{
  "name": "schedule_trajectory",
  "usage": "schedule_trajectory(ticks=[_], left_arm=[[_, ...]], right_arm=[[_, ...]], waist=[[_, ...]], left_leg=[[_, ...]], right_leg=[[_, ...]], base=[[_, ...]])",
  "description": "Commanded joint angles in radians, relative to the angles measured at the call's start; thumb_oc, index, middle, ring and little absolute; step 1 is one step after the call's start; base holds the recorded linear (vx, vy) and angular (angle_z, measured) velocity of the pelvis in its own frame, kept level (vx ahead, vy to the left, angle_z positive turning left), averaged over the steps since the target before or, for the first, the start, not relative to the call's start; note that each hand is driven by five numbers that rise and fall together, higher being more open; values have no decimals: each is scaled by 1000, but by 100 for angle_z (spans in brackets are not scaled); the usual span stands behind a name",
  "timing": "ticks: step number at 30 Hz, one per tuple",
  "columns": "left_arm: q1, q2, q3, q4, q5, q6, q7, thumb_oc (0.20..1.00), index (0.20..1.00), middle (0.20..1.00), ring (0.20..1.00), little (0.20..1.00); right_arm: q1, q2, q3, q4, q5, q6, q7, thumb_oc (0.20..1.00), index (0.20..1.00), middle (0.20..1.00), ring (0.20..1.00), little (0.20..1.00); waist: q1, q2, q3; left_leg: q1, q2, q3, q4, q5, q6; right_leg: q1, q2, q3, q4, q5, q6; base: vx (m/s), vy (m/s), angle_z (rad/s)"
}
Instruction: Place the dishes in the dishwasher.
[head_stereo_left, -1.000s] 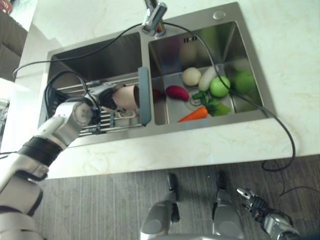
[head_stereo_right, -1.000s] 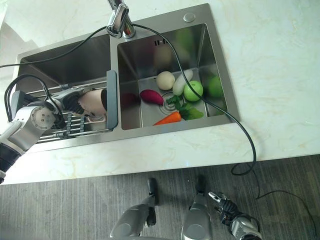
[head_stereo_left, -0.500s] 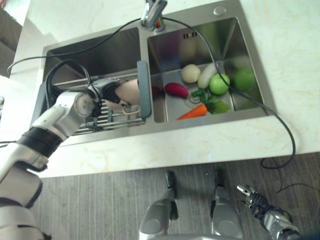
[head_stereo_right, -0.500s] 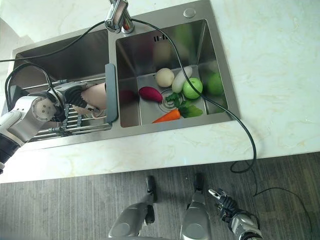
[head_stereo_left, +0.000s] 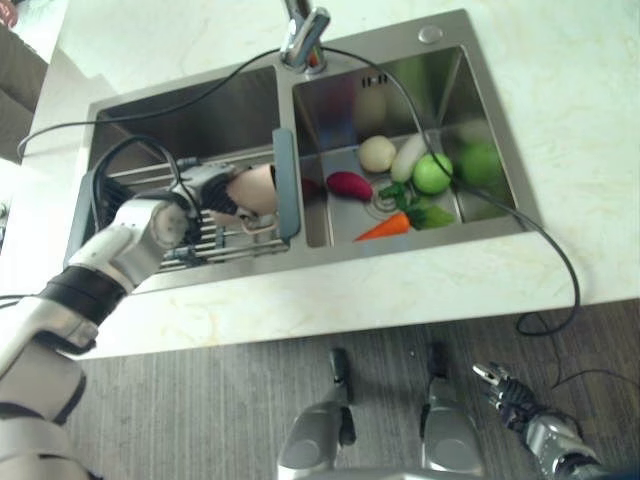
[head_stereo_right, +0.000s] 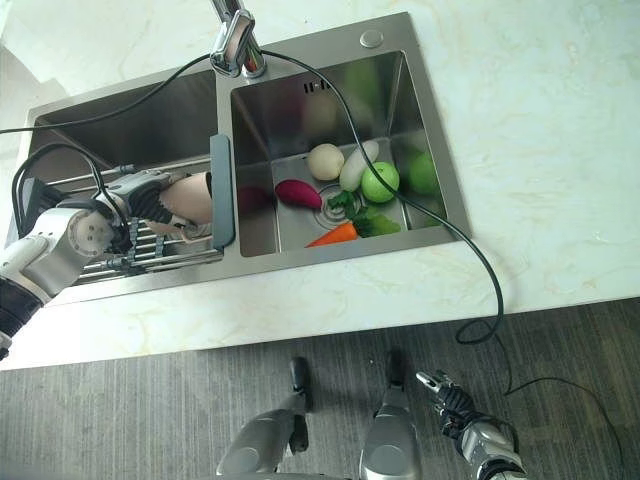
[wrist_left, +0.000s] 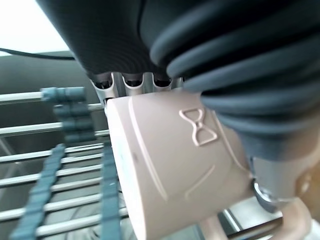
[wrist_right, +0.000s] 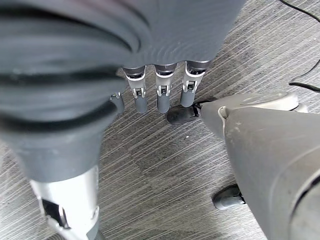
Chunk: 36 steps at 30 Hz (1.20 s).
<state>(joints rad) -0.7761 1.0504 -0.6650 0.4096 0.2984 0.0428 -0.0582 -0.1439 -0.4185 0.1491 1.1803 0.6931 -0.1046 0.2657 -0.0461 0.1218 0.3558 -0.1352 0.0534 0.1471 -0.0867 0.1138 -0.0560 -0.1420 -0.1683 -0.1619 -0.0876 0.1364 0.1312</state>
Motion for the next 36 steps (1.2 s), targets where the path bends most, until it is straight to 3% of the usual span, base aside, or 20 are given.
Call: schedule_trajectory(ticks=[1, 10, 13, 14, 17, 18, 21, 28, 36], left_arm=[[57, 7, 64, 145, 90, 18, 84, 200, 200, 200, 200, 200], [199, 7, 202, 174, 120, 35, 294, 200, 200, 200, 200, 200], [259, 23, 263, 179, 116, 33, 406, 200, 200, 200, 200, 200], [302, 44, 315, 181, 105, 11, 496, 200, 200, 200, 200, 200], [336, 60, 365, 186, 97, -25, 562, 200, 200, 200, 200, 200], [374, 83, 421, 162, 85, -80, 643, 200, 200, 200, 200, 200], [427, 103, 494, 87, 100, -101, 701, 200, 200, 200, 200, 200], [514, 105, 672, -76, 170, -113, 849, 200, 200, 200, 200, 200], [578, 43, 854, -237, 234, -122, 990, 200, 200, 200, 200, 200]], right_arm=[[23, 25, 17, 4, 45, -22, -11, 1000, 1000, 1000, 1000, 1000], [53, 37, -11, 13, 36, -7, -33, 1000, 1000, 1000, 1000, 1000], [69, 43, -21, 9, 26, 1, -40, 1000, 1000, 1000, 1000, 1000], [87, 49, -29, 6, 17, 7, -43, 1000, 1000, 1000, 1000, 1000], [102, 55, -38, 12, 6, 13, -46, 1000, 1000, 1000, 1000, 1000], [121, 62, -52, 25, -10, 21, -49, 1000, 1000, 1000, 1000, 1000], [144, 82, -72, 46, -29, 23, -57, 1000, 1000, 1000, 1000, 1000], [191, 135, -99, 89, -55, 18, -50, 1000, 1000, 1000, 1000, 1000], [211, 181, -93, 92, -73, 18, -50, 1000, 1000, 1000, 1000, 1000]], waist=[[-1, -40, -36], [21, -14, -88], [30, -6, -104], [33, 0, -117], [35, 5, -132], [43, 12, -149], [58, 15, -174], [84, -8, -248], [117, -56, -312]], left_leg=[[-9, -69, 0, -1, -33, 35], [35, -84, -19, -1, -43, 40], [47, -90, -21, -1, -46, 42], [58, -92, -19, -1, -51, 43], [67, -94, -15, -1, -54, 44], [80, -96, -10, -1, -59, 45], [94, -98, -9, -1, -63, 45], [131, -84, -12, -1, -69, 39], [157, -46, -22, -1, -63, 23]], right_leg=[[-22, -34, 18, 12, 55, 46], [28, -51, -4, 15, 37, 46], [44, -60, -13, 14, 32, 50], [55, -68, -19, 14, 30, 53], [68, -74, -28, 13, 27, 57], [86, -83, -43, 12, 23, 61], [110, -90, -63, 11, 17, 65], [177, -87, -114, 6, -2, 62], [234, -59, -168, 0, -30, 45]], base=[[0, 0, 0], [28, 27, 10], [29, 24, 8], [26, 22, 12], [21, 15, 7], [28, 18, 15], [32, 0, 22], [47, -52, 14], [0, -79, 13]])
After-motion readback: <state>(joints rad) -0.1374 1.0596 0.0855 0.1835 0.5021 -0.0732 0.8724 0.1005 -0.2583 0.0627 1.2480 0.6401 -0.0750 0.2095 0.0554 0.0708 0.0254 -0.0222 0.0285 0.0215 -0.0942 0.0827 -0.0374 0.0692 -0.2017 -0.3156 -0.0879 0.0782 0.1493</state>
